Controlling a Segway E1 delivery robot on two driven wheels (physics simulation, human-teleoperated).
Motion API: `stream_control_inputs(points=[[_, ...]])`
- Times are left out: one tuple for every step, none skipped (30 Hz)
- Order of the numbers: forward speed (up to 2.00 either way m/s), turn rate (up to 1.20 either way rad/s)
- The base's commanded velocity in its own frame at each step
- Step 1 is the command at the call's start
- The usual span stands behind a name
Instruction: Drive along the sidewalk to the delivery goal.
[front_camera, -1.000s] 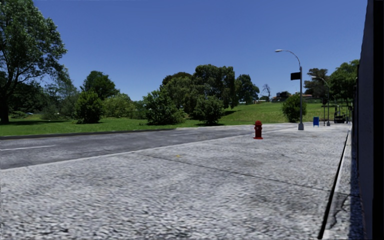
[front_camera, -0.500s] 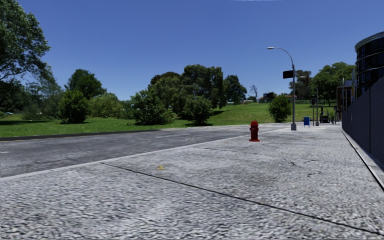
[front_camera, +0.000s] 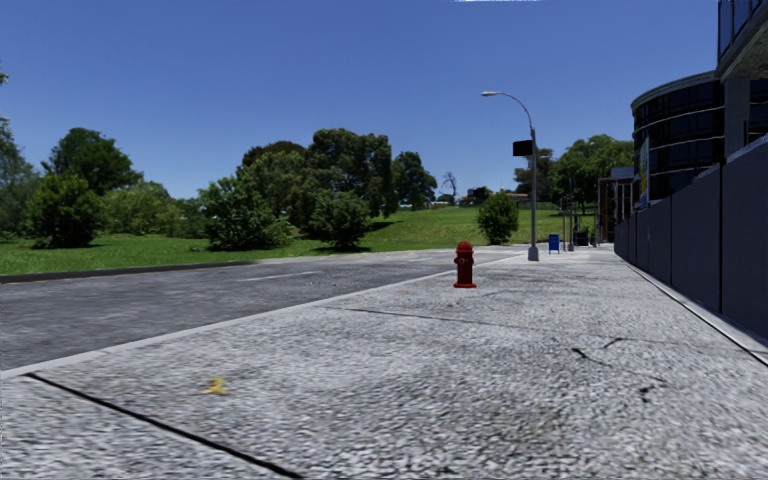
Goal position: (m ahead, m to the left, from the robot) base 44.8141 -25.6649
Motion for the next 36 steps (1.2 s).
stream_control_inputs(points=[[2.00, -0.41], [2.00, -0.41], [2.00, -0.41], [2.00, -0.41], [2.00, -0.41], [2.00, -0.41], [2.00, -0.41], [2.00, -0.41], [2.00, -0.41], [2.00, -0.41], [2.00, -0.41], [1.99, -0.41], [1.99, -0.41], [1.99, -0.41], [1.99, -0.41], [1.99, -0.41], [1.99, -0.41], [1.99, -0.41], [1.99, -0.41], [1.99, -0.41], [1.99, -0.41], [1.99, -0.41], [1.99, -0.41], [1.99, -0.41], [1.99, -0.41], [1.99, -0.41], [1.99, -0.41], [1.99, -0.41], [1.99, -0.41], [1.99, -0.41], [1.99, -0.41], [1.99, -0.41], [1.99, -0.41], [1.99, -0.41], [1.99, -0.41], [1.99, -0.41]])
